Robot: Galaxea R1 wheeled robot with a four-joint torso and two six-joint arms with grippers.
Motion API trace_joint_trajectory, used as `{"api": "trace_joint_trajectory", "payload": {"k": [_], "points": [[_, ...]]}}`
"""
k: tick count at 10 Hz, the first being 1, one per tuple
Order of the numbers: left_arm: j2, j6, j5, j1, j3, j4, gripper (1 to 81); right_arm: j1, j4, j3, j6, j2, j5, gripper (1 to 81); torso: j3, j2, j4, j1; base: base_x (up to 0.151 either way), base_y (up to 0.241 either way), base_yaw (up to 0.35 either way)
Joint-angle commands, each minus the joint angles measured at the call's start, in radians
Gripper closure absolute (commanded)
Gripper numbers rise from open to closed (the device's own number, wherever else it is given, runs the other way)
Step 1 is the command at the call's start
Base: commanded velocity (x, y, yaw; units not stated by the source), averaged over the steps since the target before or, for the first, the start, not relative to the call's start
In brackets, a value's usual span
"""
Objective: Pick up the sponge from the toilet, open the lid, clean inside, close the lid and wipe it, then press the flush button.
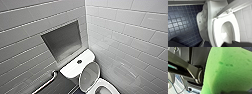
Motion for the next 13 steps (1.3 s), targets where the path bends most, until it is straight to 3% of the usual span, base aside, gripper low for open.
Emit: {"api": "trace_joint_trajectory", "payload": {"k": [1,4,8,13], "points": [[-0.045,-0.095,0.000,-0.134,-0.018,-0.017,1.0,-0.036,-0.031,0.042,-0.013,-0.010,-0.046,81.1,0.000,0.000,0.000,0.000,0.000,0.000,0.000],[-0.078,-0.199,-0.028,-0.215,-0.018,-0.017,1.0,-0.041,-0.028,0.041,-0.013,-0.010,-0.046,81.1,0.000,0.000,0.000,0.000,0.000,0.000,0.000],[-0.033,-0.242,-0.028,-0.310,-0.058,-0.017,1.0,-0.046,-0.028,0.044,-0.013,-0.010,-0.043,81.1,0.000,0.000,0.000,0.000,0.000,0.000,0.000],[0.037,-0.248,-0.014,-0.323,-0.065,-0.006,1.0,-0.043,-0.023,0.028,-0.007,-0.007,-0.023,81.1,0.000,0.001,0.000,0.000,0.000,0.000,0.000]]}}
